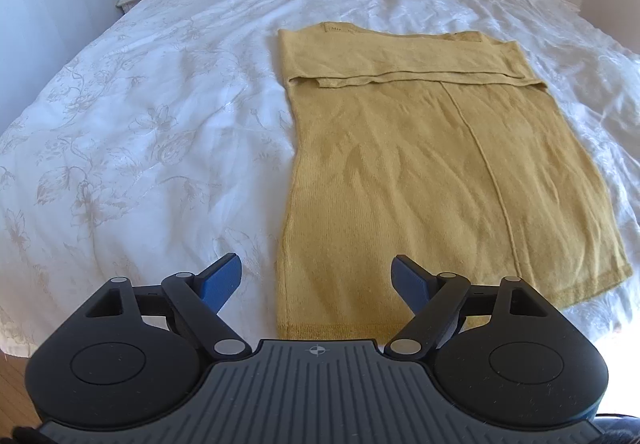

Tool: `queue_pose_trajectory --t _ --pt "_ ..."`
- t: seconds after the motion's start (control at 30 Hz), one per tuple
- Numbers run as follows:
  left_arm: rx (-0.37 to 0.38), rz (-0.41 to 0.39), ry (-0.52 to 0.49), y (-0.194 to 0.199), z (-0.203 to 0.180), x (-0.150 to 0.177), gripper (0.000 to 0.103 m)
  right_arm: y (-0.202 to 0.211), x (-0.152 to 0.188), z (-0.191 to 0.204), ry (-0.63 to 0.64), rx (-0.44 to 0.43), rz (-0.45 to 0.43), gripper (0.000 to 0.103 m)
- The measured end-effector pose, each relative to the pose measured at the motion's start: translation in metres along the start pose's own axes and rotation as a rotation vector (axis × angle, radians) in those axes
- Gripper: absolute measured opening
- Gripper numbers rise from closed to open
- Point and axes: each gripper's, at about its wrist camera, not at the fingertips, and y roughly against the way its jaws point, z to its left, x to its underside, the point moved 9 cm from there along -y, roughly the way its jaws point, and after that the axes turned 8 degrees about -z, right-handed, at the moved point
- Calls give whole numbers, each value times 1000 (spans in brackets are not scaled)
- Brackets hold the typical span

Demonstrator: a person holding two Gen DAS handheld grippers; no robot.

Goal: Fold small clothes
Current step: 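Move both open grippers to the sweater hem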

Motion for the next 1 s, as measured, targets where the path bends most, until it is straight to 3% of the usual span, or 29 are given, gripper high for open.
queue_pose_trajectory --t 0.17,0.3,0.4,0.47,0.5,0.87,1.0 --pt "20 50 -11 -3 -5 21 82 13 1 1 13 72 -36 102" --pt "31 94 -5 -11 -6 35 81 13 7 -12 23 224 10 102" --pt "31 122 21 -20 -3 43 76 3 17 -18 23 189 64 96" --pt "35 142 36 -26 -2 47 70 -5 25 -22 14 168 111 80" --pt "28 147 40 -29 0 47 67 -9 31 -24 2 161 137 78" --pt "-30 199 31 -58 13 45 64 -43 47 -52 -69 153 238 72" --pt "-9 229 38 -69 15 48 64 -55 49 -56 -68 132 270 72"
